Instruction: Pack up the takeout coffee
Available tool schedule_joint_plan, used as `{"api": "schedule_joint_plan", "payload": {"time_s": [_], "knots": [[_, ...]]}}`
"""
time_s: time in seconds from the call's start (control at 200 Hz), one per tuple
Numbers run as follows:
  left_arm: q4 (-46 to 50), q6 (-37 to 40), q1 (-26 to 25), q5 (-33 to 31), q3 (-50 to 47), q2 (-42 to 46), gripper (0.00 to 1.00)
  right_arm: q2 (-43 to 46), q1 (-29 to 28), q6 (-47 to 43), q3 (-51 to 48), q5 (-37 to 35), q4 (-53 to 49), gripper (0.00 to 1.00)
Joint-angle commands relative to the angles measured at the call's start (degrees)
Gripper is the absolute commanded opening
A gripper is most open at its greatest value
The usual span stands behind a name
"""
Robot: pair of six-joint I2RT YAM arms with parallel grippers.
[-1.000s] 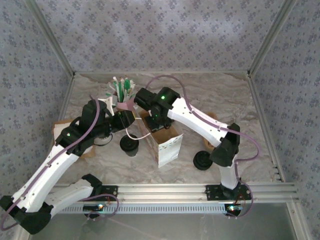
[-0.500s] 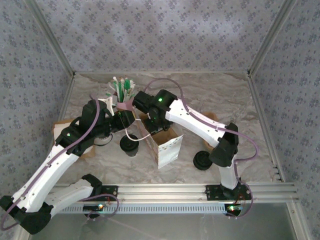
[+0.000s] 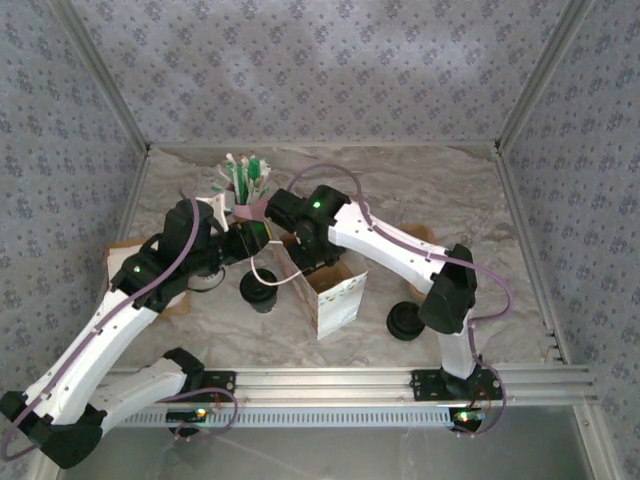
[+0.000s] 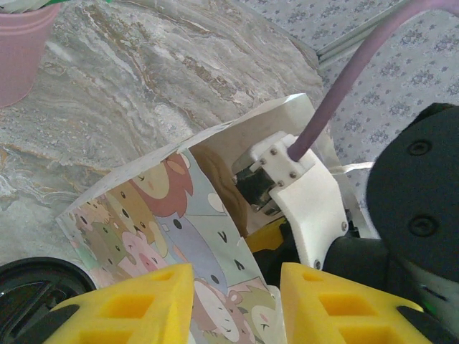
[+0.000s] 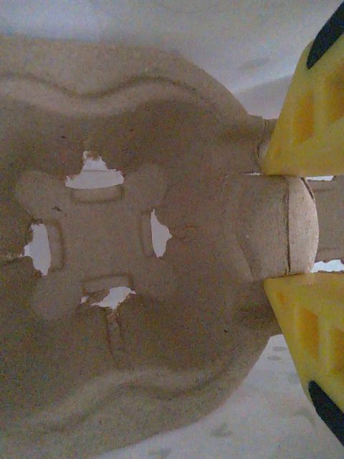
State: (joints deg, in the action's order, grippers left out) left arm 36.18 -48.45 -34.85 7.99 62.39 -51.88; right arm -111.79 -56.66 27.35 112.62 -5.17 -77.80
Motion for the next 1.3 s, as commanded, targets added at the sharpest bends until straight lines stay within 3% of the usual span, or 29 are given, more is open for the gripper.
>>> {"api": "schedule_joint_plan", "payload": {"time_s": [0.0, 1.294], "knots": [[-1.0, 0.62, 0.35, 0.48, 0.13, 0.2, 0.37, -0.56, -0.2, -0.13, -1.79, 0.51, 0.39, 0.37], [-2.52, -0.07, 0.33, 1.41, -1.04, 0.99, 0.32, 6.9, 1.2, 1.7, -22.18, 1.84, 15.55, 0.37]]}}
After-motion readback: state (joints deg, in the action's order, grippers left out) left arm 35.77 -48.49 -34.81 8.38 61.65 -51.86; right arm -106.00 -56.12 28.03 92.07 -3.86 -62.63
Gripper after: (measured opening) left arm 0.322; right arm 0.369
